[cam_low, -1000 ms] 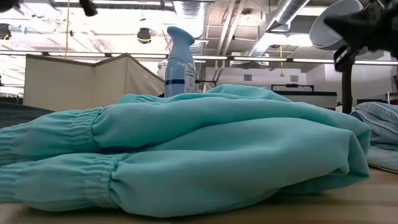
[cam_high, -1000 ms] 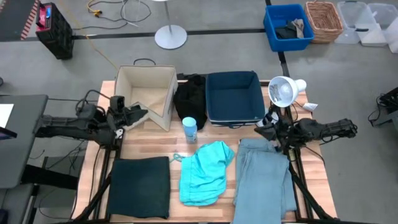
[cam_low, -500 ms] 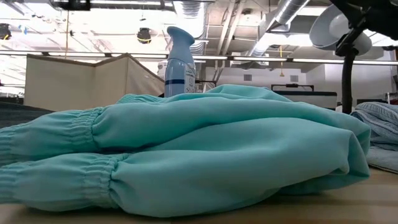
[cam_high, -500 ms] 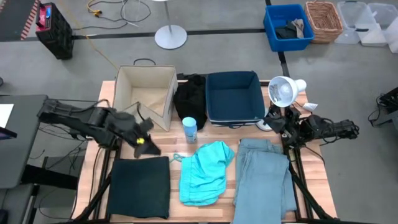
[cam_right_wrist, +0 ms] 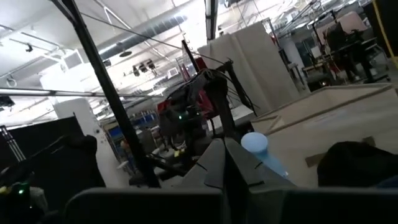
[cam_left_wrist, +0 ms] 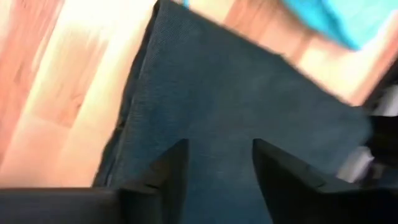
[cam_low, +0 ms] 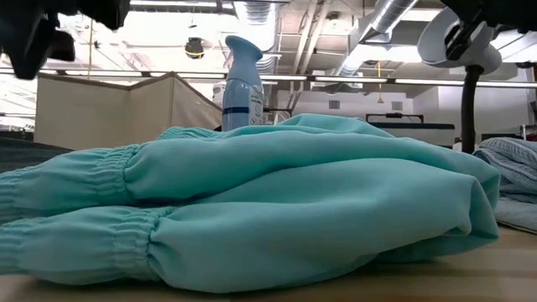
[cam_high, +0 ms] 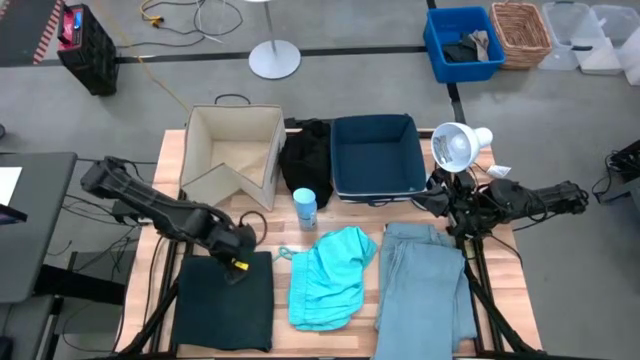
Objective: Sort clothes
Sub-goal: Put the black pants into the laundry organizer
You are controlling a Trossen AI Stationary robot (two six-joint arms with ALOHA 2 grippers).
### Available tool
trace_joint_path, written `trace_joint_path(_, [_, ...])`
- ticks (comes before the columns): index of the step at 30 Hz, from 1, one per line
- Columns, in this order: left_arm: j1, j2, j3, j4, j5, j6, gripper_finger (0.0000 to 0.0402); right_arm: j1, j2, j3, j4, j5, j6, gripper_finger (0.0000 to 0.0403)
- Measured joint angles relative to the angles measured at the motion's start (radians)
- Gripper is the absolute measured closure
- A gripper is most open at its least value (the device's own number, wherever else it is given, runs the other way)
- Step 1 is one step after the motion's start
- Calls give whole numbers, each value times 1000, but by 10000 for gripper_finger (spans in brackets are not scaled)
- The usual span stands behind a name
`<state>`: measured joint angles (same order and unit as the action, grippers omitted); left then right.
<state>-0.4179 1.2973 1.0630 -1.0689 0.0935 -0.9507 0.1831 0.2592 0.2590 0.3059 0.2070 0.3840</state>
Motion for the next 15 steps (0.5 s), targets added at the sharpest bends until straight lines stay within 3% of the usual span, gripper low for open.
trace_joint_path(8, [6,113,-8,-8,-4,41,122,49,107,95,-24,0,-1,378])
trace_joint_path(15, [15,137,-93,63,-4,71,99,88,218,191,-60,0,-6,339])
